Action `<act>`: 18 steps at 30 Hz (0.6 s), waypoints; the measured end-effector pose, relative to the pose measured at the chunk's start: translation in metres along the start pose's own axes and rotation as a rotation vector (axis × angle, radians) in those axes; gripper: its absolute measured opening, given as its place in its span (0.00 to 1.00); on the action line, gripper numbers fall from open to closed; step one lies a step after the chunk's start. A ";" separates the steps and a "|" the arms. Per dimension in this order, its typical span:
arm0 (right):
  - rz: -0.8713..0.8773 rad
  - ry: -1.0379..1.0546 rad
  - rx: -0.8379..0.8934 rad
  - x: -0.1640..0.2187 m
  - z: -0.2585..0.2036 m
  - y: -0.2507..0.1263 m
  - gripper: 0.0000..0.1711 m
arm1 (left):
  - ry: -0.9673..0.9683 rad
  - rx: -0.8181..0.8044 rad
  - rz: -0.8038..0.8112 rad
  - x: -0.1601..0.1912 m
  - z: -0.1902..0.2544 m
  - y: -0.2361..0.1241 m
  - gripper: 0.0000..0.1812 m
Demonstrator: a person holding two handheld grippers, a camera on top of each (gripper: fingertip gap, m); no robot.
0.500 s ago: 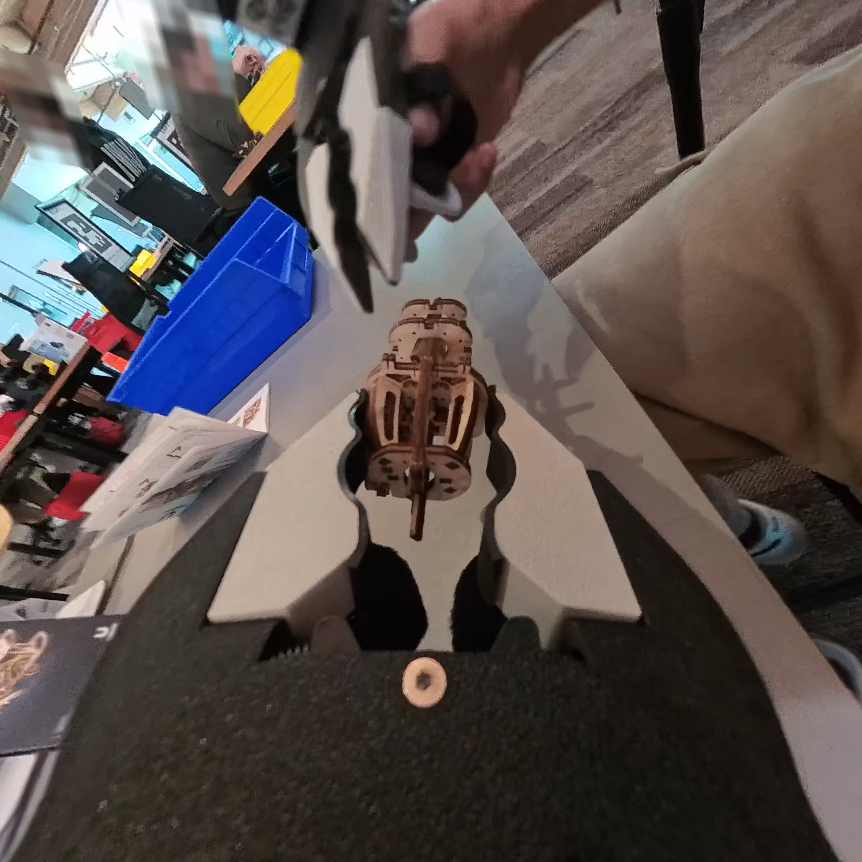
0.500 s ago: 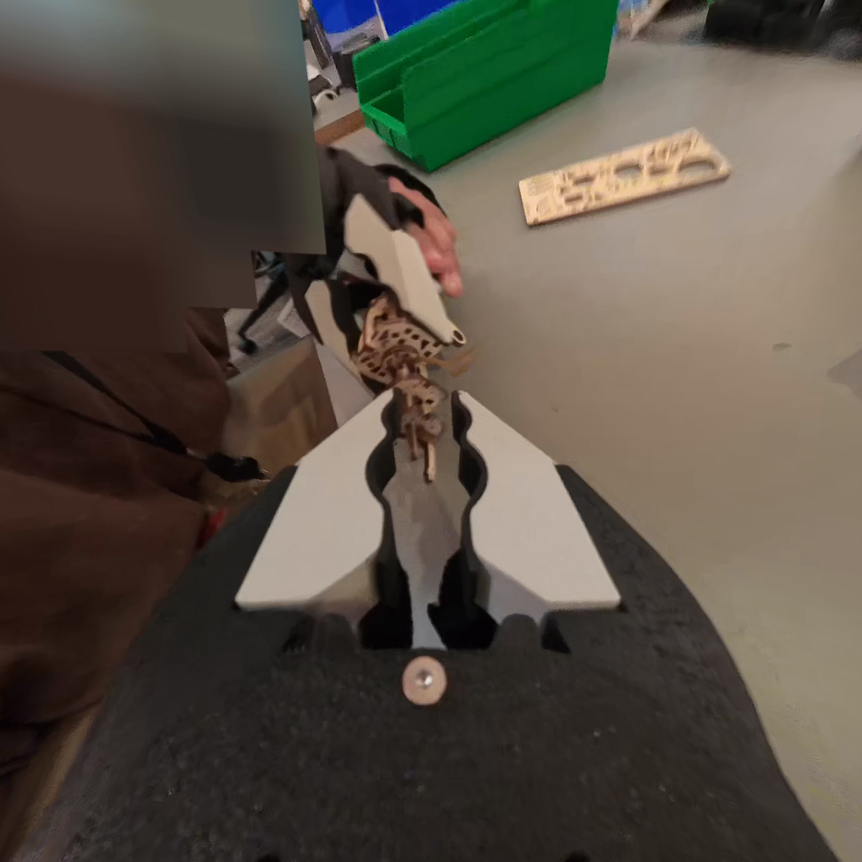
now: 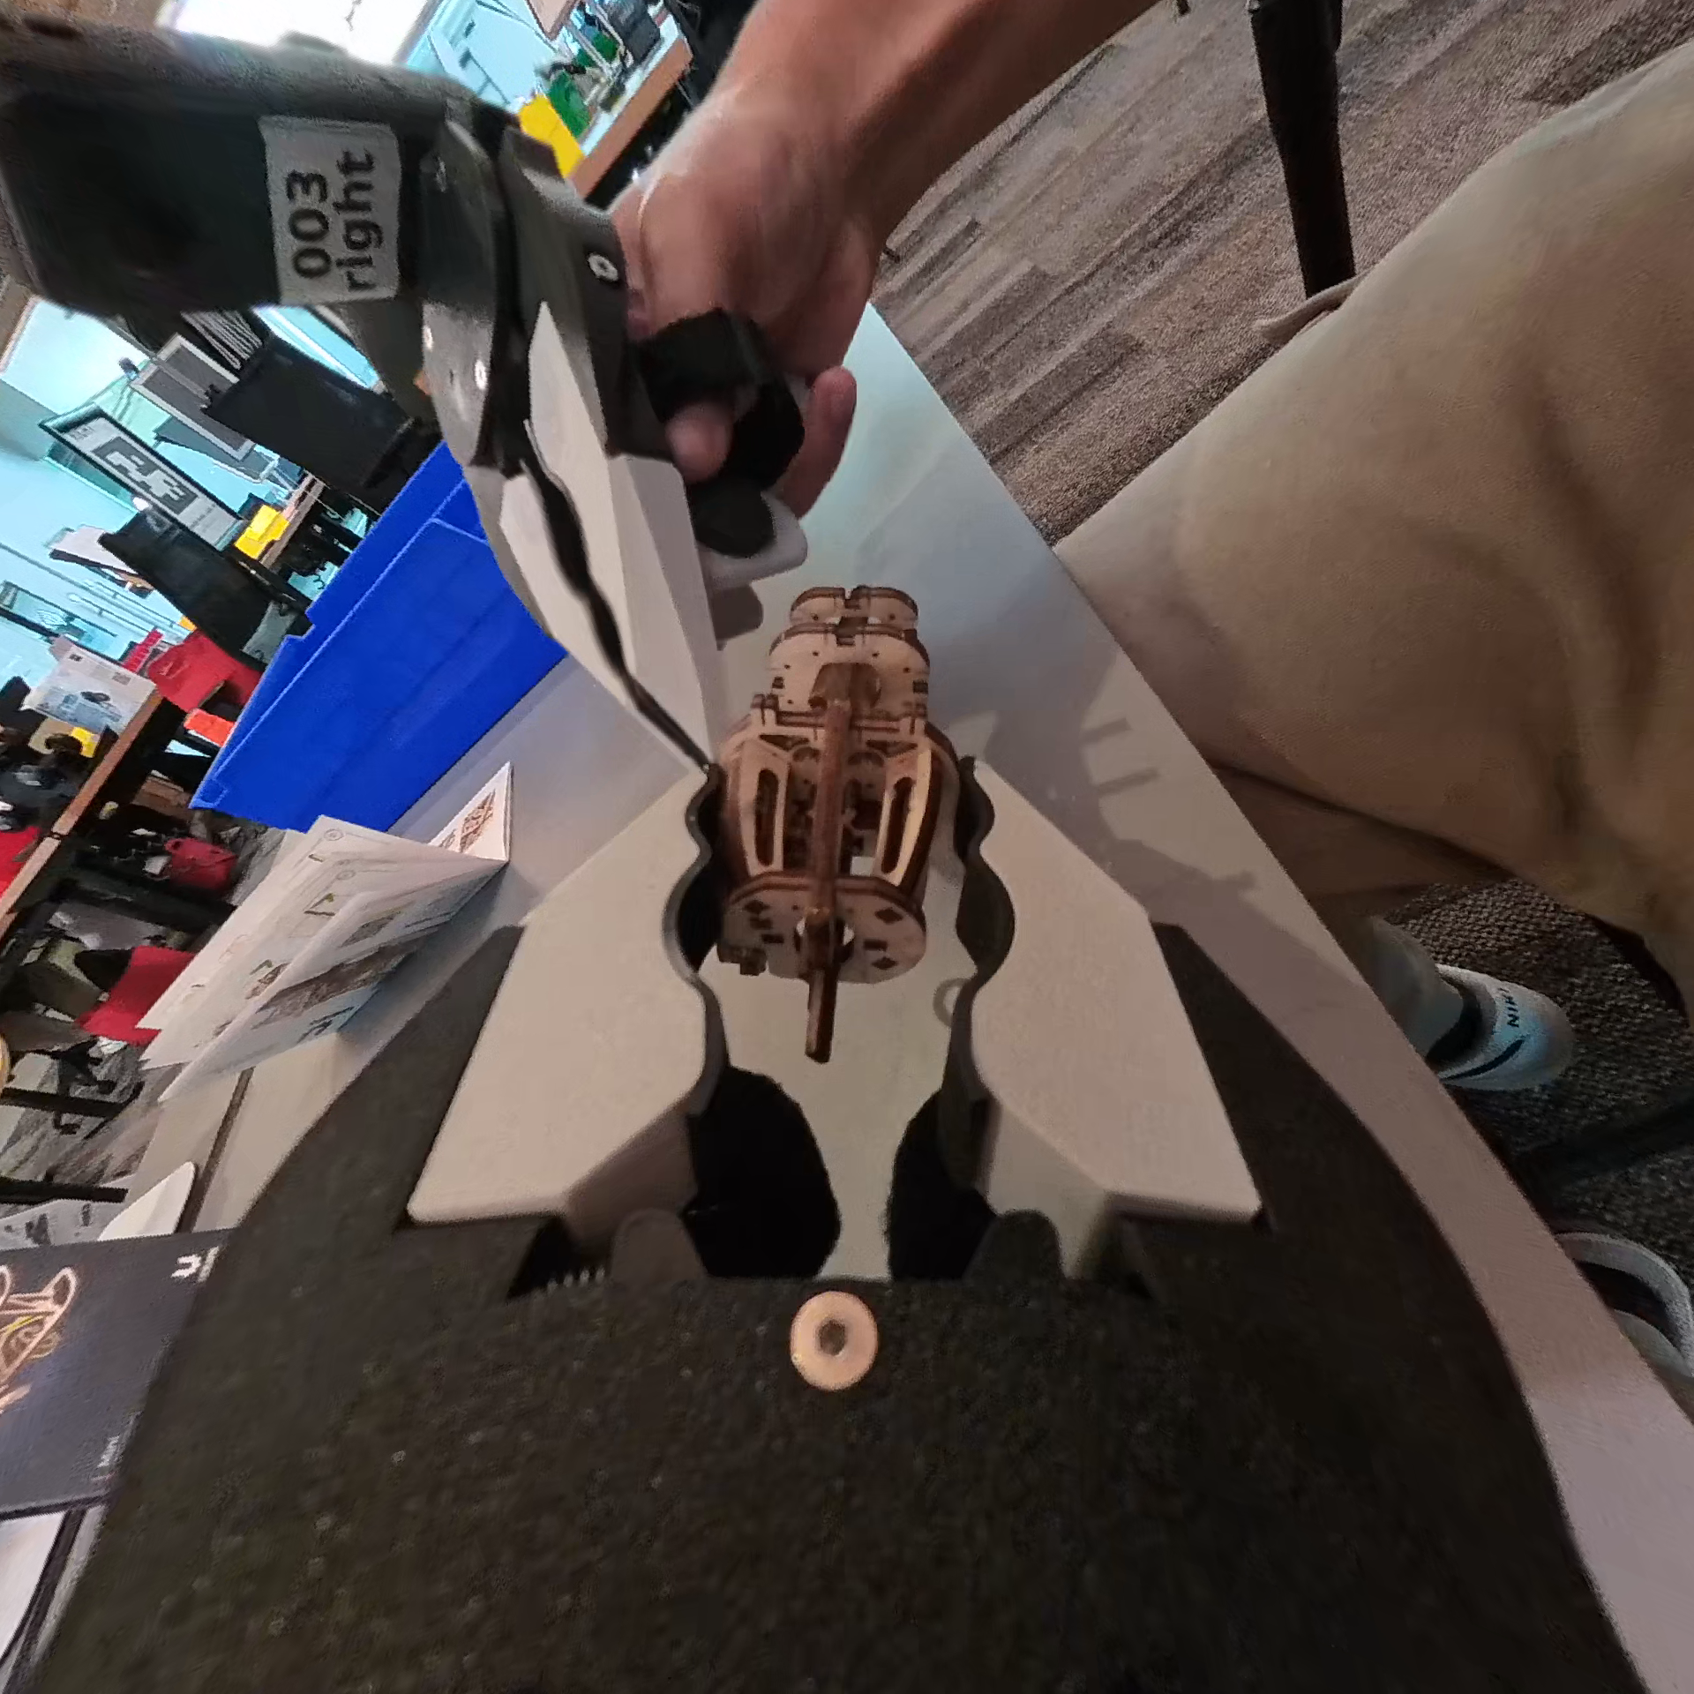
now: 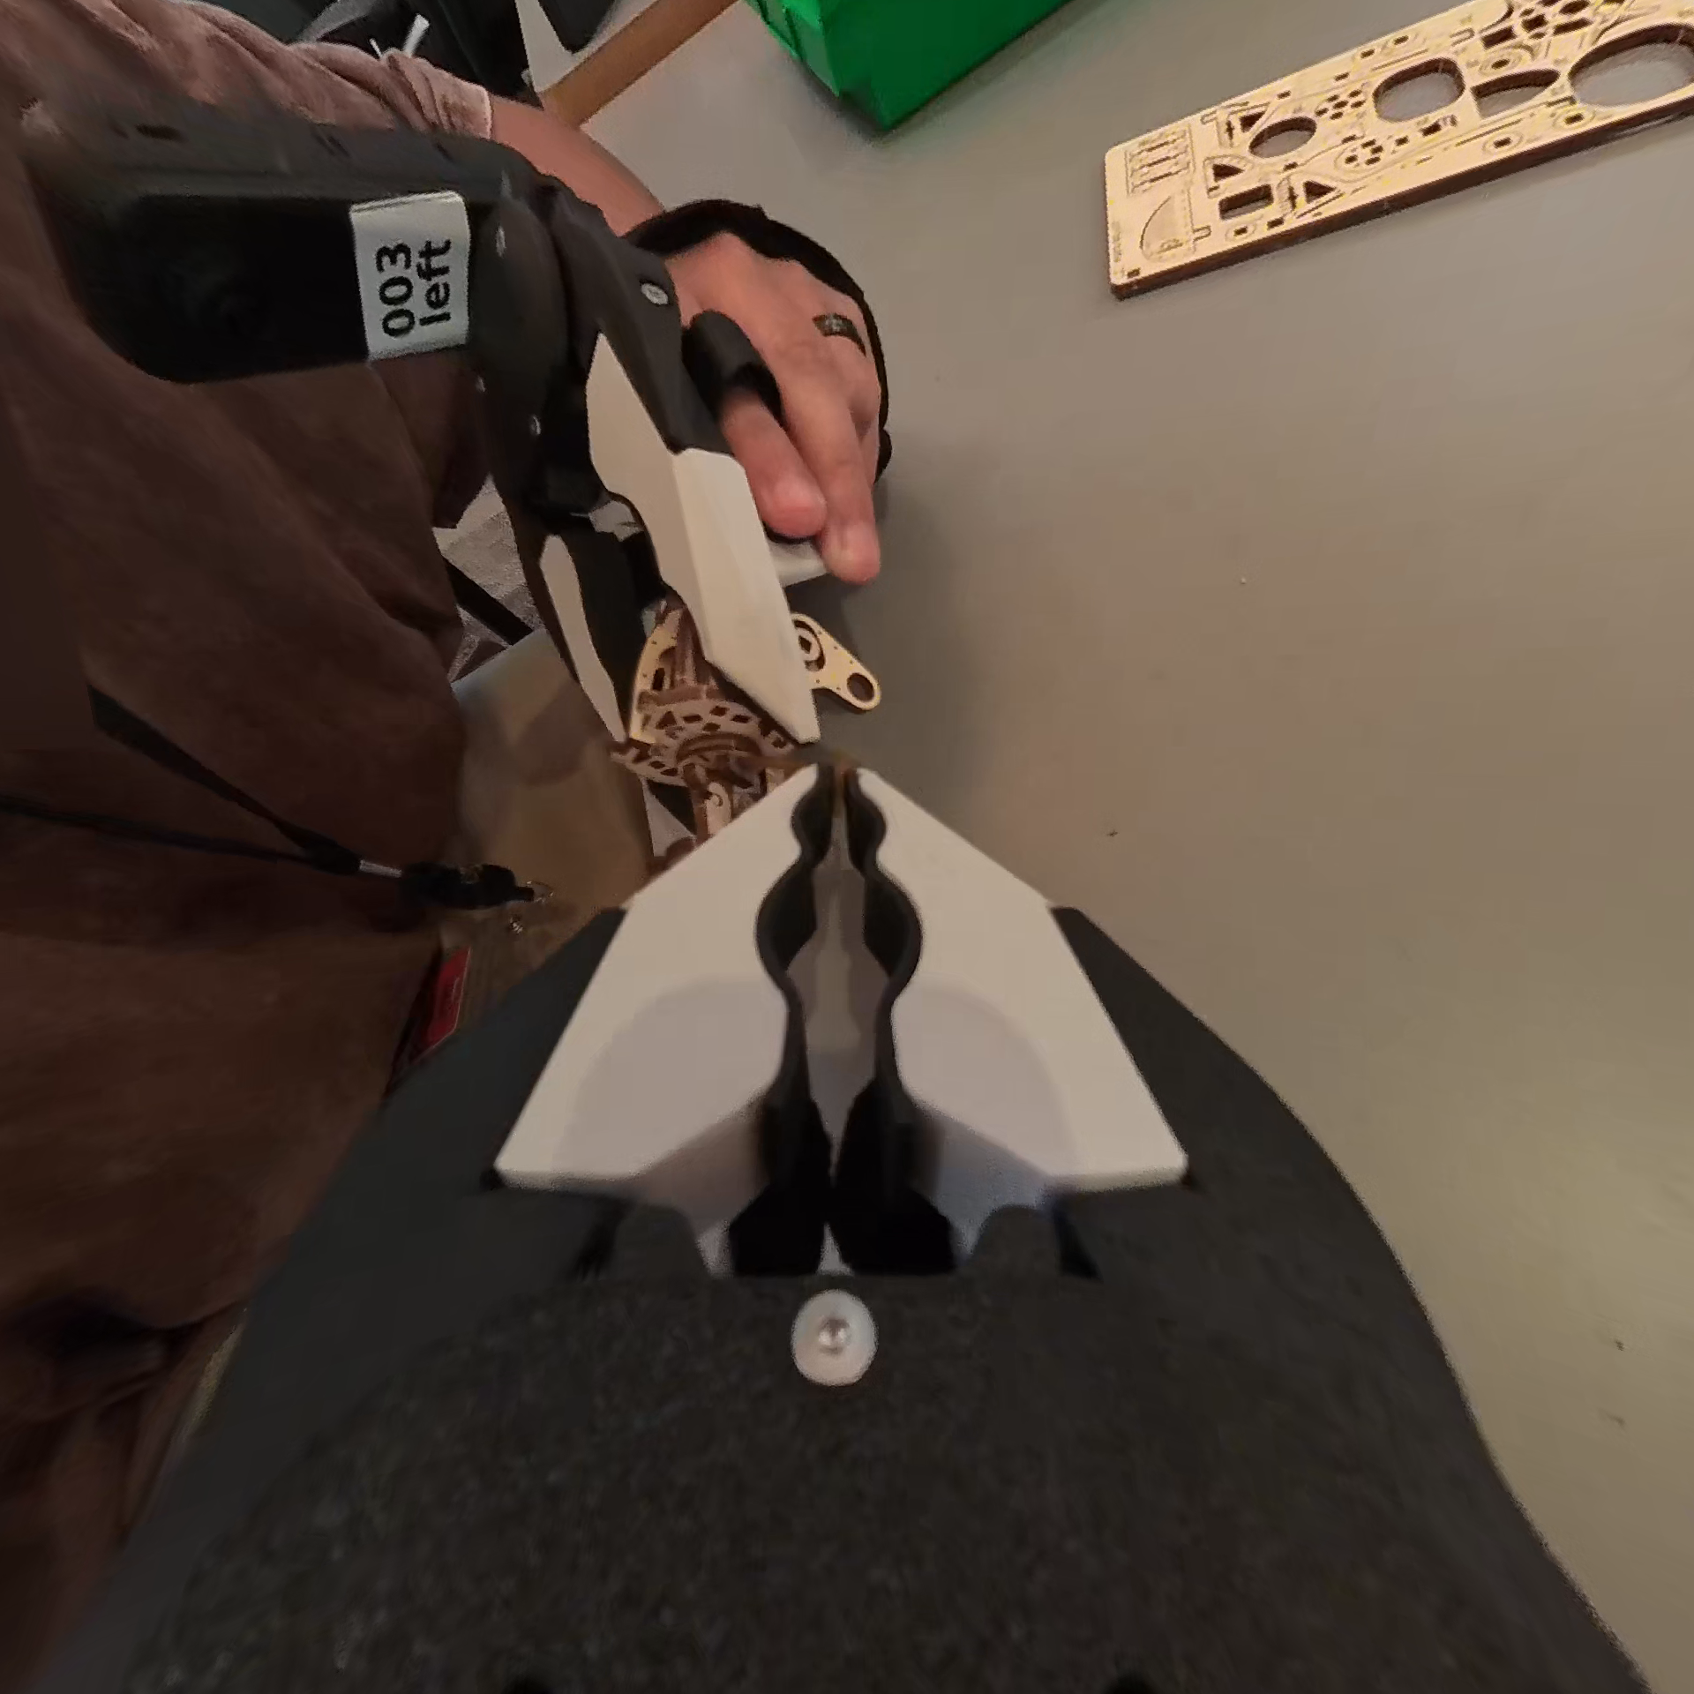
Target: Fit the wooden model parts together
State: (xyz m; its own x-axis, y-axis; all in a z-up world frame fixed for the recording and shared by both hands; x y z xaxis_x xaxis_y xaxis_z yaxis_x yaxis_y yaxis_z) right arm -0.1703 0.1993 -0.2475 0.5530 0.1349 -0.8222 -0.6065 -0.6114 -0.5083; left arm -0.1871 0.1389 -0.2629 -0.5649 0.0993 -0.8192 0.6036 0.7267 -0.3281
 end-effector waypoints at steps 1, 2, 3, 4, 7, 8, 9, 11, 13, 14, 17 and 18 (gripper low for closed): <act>-0.013 0.002 0.002 0.001 -0.001 0.001 0.01 | -0.002 -0.002 0.000 0.000 -0.001 0.000 0.26; -0.029 0.006 0.011 0.001 -0.001 0.001 0.00 | -0.004 -0.003 0.001 0.000 -0.001 0.000 0.26; -0.032 0.008 0.028 0.000 0.000 0.000 0.00 | -0.006 -0.004 0.000 0.000 -0.001 0.000 0.26; -0.021 0.010 0.038 -0.003 0.000 -0.002 0.00 | -0.005 -0.009 -0.007 0.001 -0.002 0.000 0.26; -0.014 0.011 0.081 -0.009 0.000 -0.007 0.00 | 0.005 -0.012 -0.014 0.002 -0.001 0.001 0.26; -0.012 0.007 0.088 -0.010 0.000 -0.009 0.00 | 0.005 -0.016 -0.017 0.002 -0.002 0.001 0.26; -0.006 0.003 0.090 -0.013 -0.002 -0.010 0.00 | 0.003 -0.020 -0.021 0.003 -0.002 0.002 0.26; -0.007 -0.005 0.089 -0.015 -0.008 -0.011 0.00 | -0.014 -0.022 -0.021 0.004 -0.004 0.002 0.26; -0.034 -0.017 0.101 -0.014 -0.013 -0.008 0.00 | -0.037 -0.024 -0.019 0.004 -0.007 0.001 0.26; -0.052 -0.027 0.106 -0.013 -0.016 -0.006 0.00 | -0.046 -0.024 -0.015 0.003 -0.008 0.001 0.26; -0.105 -0.067 0.124 -0.012 -0.023 -0.001 0.00 | -0.058 -0.031 -0.025 0.005 -0.010 0.001 0.26; -0.119 -0.084 0.135 -0.013 -0.025 0.000 0.00 | -0.056 -0.033 -0.028 0.005 -0.011 0.001 0.26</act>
State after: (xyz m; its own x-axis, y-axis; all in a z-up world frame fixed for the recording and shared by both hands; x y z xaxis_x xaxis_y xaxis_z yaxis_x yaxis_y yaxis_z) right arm -0.1628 0.1783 -0.2306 0.5788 0.2682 -0.7701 -0.6140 -0.4781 -0.6280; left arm -0.1952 0.1477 -0.2626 -0.5479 0.0410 -0.8355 0.5690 0.7504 -0.3363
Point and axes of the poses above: each gripper's, where its closed fingertips meet, y out along the fingers, x out of its underside, z = x × y across the jaws, the point moved 3 cm from there along -y, back along the fingers, and after that the axes turned 9 degrees about -y, right-handed, at the moved point
